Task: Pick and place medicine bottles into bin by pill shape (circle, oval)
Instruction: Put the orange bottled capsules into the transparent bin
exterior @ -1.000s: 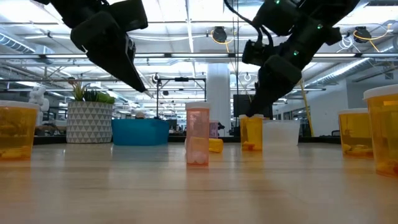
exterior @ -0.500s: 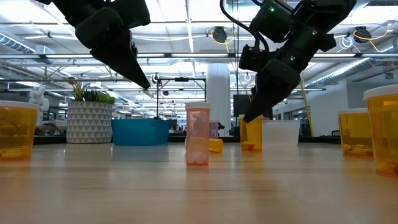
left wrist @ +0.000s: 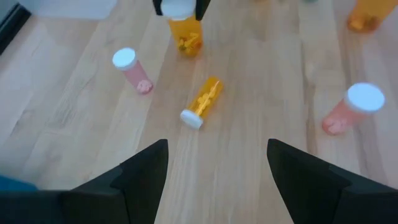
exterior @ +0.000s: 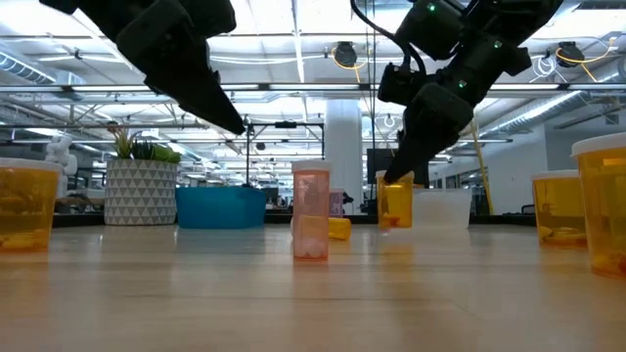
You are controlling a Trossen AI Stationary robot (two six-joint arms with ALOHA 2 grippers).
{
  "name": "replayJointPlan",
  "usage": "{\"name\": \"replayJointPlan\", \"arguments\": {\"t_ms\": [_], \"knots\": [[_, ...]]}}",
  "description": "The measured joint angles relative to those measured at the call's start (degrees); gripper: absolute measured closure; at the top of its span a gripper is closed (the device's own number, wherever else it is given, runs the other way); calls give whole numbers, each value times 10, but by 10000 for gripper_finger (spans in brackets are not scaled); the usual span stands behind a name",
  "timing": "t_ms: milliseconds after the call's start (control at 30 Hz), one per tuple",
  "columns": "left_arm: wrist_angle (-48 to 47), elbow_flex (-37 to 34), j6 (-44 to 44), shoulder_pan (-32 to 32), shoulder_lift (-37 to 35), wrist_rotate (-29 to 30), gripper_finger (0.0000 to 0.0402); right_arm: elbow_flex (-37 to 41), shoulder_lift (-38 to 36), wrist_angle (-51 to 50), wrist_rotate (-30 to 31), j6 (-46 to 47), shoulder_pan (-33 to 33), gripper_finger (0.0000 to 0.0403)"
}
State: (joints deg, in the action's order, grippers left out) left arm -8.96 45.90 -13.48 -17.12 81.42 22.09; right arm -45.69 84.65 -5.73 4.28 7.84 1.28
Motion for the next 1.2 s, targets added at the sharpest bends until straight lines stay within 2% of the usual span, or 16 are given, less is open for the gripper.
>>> {"name": "replayJointPlan", "arguments": {"t_ms": [200, 400, 567, 900, 1067, 1200], "knots": [[62, -36, 9, 12, 1, -11, 128, 0, -44, -18, 0, 0, 23, 196], [82, -53, 9, 18, 1, -11, 128, -4, -105, -49, 0, -3, 73, 184], [96, -56, 12, 18, 1, -11, 128, -37, -137, -93, -1, -25, 123, 188], [101, -56, 24, 18, 1, -11, 128, -124, -139, -171, -2, -108, 232, 188], [109, -56, 27, 18, 0, -12, 128, -130, -139, -169, -53, -133, 299, 188], [110, -56, 27, 18, 0, -12, 128, -130, -131, -168, -61, -149, 344, 188]]}}
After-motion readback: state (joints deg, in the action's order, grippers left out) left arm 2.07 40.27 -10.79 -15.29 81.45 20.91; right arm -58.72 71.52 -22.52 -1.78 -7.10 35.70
